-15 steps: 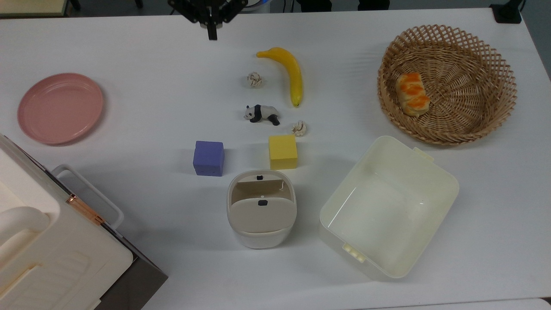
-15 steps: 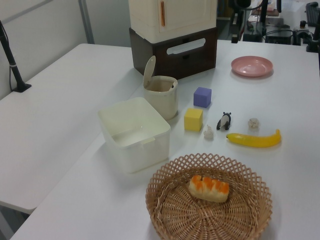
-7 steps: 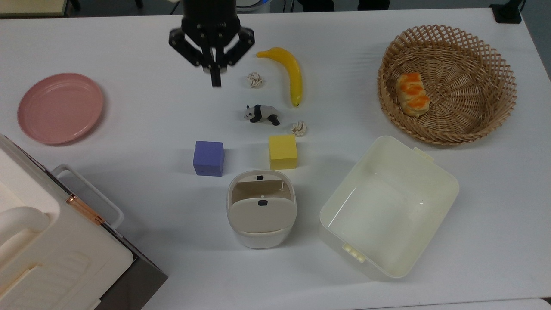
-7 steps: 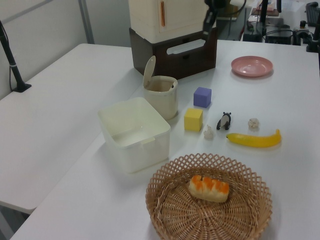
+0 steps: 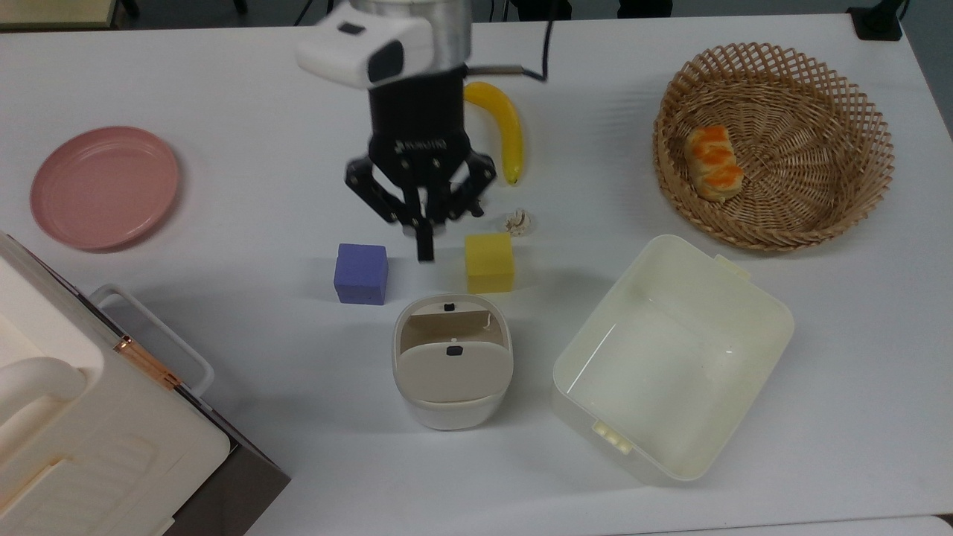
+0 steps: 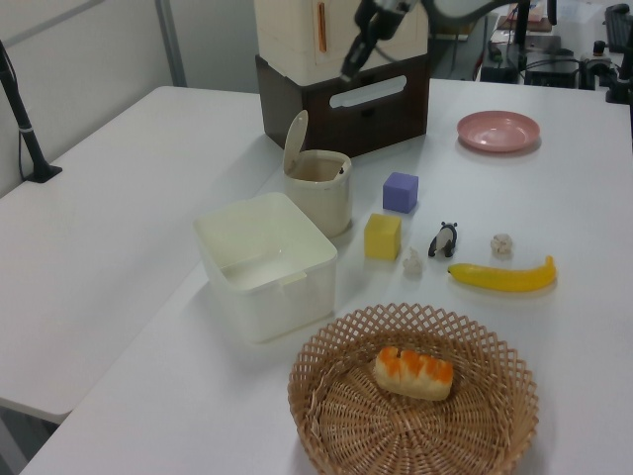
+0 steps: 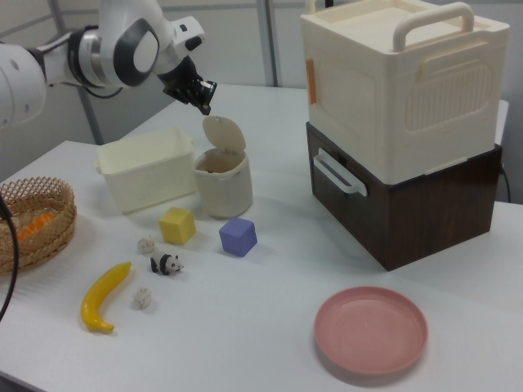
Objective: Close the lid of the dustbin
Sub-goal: 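Close the gripper and move it over the open dustbin lid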
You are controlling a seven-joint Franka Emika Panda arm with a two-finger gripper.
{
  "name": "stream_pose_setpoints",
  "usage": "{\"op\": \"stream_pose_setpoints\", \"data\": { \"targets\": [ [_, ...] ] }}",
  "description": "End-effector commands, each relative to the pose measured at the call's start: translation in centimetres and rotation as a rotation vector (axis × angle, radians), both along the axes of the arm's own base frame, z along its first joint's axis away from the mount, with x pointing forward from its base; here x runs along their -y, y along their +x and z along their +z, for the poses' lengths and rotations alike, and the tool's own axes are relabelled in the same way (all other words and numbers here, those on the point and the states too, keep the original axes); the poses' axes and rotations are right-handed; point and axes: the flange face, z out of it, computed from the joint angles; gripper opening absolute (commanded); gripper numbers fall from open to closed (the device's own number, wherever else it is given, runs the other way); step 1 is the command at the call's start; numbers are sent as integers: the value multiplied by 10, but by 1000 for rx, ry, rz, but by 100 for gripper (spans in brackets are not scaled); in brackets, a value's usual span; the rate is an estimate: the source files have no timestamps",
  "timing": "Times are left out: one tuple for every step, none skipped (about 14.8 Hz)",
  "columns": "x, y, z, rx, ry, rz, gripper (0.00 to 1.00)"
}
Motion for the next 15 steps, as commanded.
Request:
{"op": "stream_pose_setpoints", "data": {
  "targets": [
    [-14,24,-14,113,46,-10,0],
    [-14,30,-17,152,57,-17,0],
    [-14,35,-23,183,71,-29,0],
    [-12,41,-26,219,80,-40,0],
    [-12,45,-28,263,88,-41,0],
    [-11,49,-33,300,93,-40,0],
    [-8,51,-34,335,94,-39,0],
    [-7,53,-39,354,91,-35,0],
    [-7,55,-44,359,88,-31,0],
    [-7,57,-52,352,85,-30,0],
    [-7,57,-54,348,87,-32,0],
    [-8,57,-56,343,91,-35,0],
    [-8,56,-57,336,91,-37,0],
    [-8,56,-58,325,92,-39,0],
    [-10,55,-59,302,93,-39,0]
  ]
}}
